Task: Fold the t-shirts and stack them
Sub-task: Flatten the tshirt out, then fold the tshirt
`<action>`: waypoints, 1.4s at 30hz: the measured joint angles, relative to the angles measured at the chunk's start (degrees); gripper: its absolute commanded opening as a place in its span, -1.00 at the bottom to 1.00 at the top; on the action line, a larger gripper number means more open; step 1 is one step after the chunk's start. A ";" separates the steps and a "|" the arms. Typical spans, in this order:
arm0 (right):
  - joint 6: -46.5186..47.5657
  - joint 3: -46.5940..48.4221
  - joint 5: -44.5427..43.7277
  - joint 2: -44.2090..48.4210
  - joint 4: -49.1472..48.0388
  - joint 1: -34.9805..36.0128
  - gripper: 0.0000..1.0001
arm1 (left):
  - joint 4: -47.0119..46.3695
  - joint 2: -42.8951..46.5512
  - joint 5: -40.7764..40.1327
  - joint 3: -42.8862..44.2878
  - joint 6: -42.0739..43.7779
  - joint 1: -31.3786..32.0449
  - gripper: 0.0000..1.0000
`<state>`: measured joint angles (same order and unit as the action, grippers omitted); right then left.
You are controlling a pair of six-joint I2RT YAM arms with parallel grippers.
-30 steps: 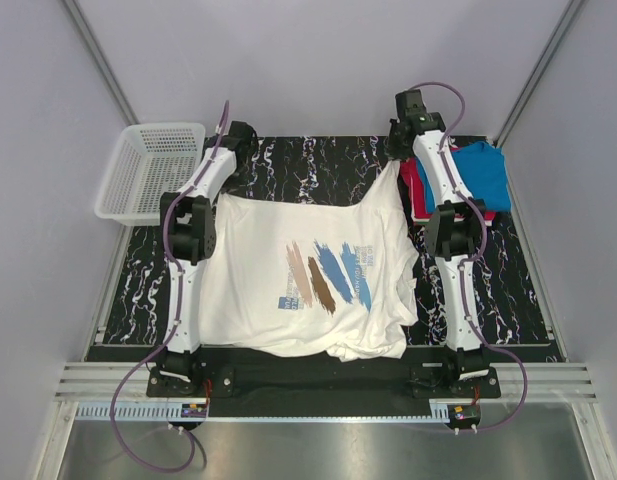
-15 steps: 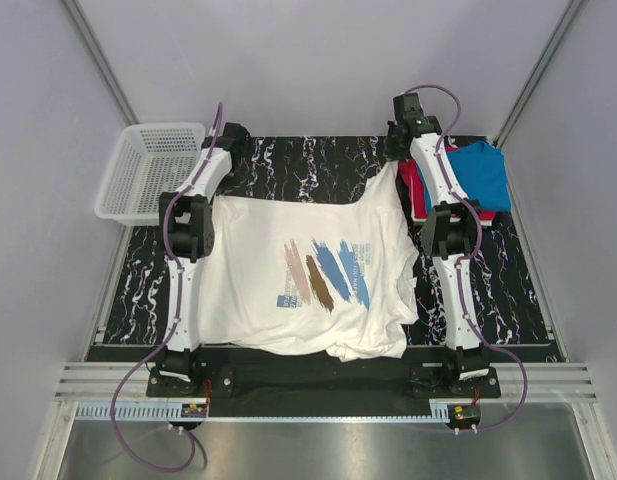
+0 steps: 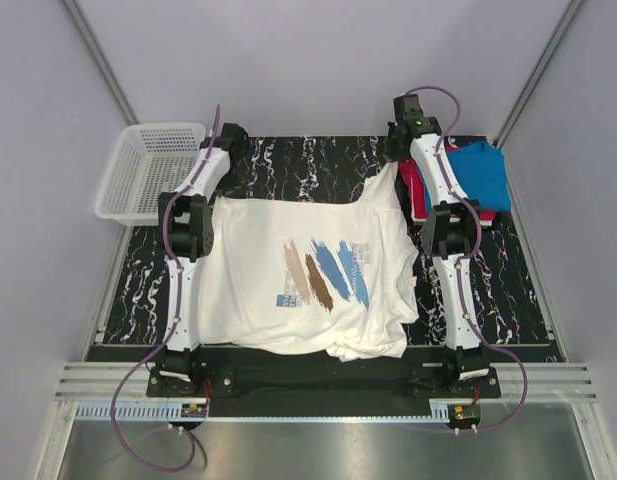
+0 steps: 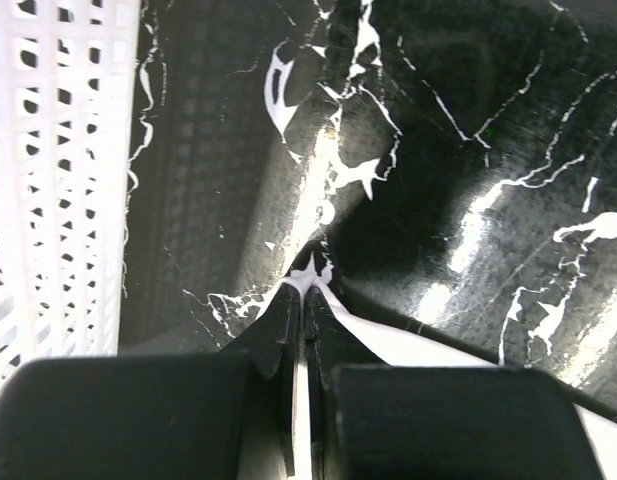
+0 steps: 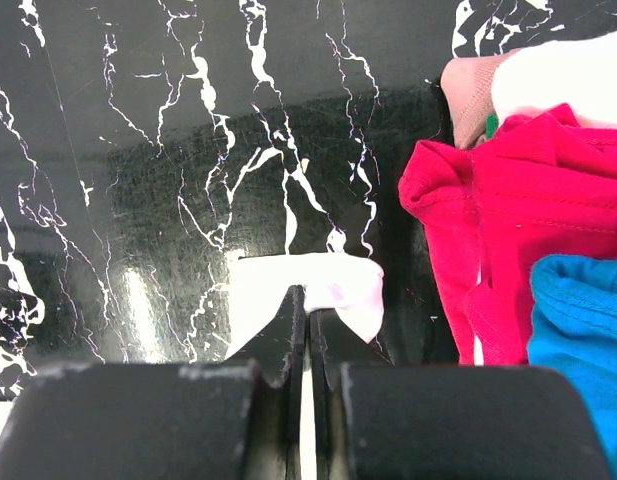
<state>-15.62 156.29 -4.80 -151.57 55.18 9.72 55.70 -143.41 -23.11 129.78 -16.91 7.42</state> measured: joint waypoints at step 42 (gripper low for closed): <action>0.83 -28.70 -0.07 27.19 7.61 4.44 -1.00 | -7.26 27.15 11.08 -28.37 2.14 -1.16 -1.00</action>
<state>-14.79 127.59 -4.86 -124.38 62.78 14.15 48.45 -116.27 -12.03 101.41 -14.76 6.26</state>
